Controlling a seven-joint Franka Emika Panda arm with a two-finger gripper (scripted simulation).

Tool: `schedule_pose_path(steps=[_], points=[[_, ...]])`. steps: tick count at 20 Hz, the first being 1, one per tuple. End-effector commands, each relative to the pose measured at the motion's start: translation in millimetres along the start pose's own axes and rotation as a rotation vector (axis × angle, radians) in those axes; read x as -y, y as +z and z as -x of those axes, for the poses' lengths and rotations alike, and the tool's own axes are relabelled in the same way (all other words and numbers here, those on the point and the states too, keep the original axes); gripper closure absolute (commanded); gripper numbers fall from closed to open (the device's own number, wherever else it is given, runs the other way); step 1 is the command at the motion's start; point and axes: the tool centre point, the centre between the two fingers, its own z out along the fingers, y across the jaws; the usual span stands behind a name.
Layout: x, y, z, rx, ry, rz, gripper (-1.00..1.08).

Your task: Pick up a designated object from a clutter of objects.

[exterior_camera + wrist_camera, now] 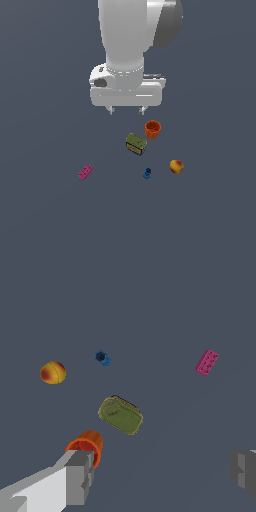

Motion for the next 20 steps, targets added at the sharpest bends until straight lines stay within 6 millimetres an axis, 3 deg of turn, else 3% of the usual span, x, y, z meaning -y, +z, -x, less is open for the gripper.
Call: schedule_pose_path(steps=[1, 20], points=[[0.0, 0.0, 0.0, 0.000, 0.000, 0.000, -0.20], [-0.9, 5.5, 4.4, 0.001, 0.030, 0.017, -0.20]])
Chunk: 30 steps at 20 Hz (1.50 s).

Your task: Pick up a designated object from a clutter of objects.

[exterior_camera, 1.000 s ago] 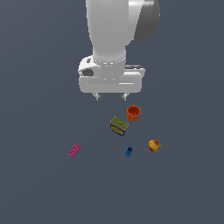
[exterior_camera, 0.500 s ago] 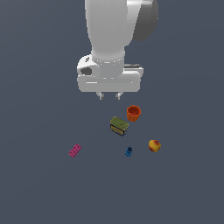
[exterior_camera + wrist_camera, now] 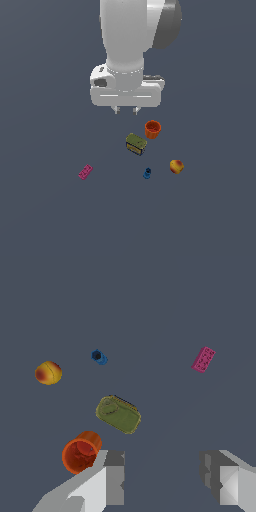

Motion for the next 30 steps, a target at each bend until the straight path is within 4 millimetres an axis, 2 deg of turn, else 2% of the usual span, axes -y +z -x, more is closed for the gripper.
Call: schedule_pose_path(steps=[1, 13, 30], points=[[2.4, 3.9, 1.2, 0.001, 0.017, 0.003, -0.20], [24.4, 39.4, 14.6, 0.002, 0.182, 0.027, -0.20], [63.1, 101.7, 50.6, -0.009, 0.481, 0.062, -0.20]])
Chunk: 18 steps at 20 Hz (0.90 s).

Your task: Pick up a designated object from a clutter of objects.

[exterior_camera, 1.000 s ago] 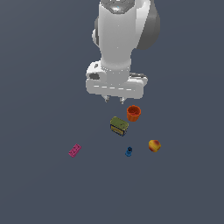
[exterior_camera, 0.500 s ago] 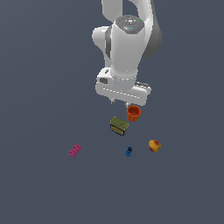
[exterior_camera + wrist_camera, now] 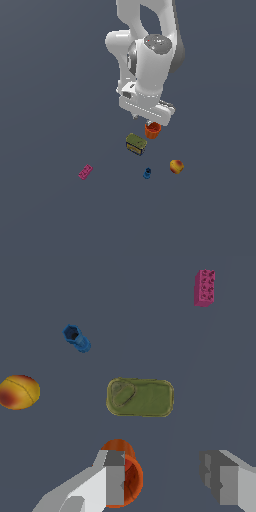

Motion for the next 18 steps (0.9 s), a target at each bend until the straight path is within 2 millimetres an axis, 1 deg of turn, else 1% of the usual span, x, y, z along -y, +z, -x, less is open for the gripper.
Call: schedule_pose_path(steps=[1, 18], points=[[2.6, 8.5, 8.2, -0.002, 0.044, 0.004, -0.20], [13.5, 61.9, 68.5, -0.017, 0.333, 0.019, -0.20]])
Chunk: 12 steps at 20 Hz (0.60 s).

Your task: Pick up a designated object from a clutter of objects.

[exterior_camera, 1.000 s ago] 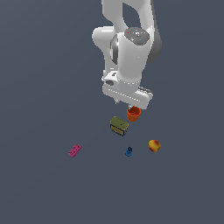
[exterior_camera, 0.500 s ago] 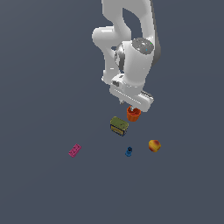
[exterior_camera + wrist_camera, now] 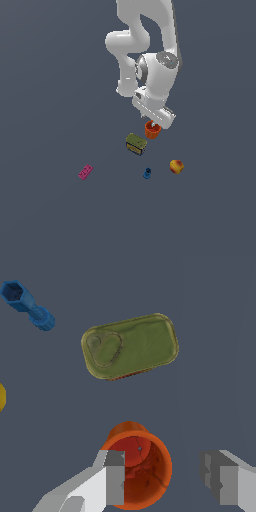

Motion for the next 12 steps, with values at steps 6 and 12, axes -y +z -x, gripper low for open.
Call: schedule_pose_path(steps=[6, 12], points=[[-7.0, 21.2, 28.2, -0.004, 0.126, 0.003, -0.20], [-13.4, 34.8, 47.8, -0.006, 0.212, 0.003, -0.20]])
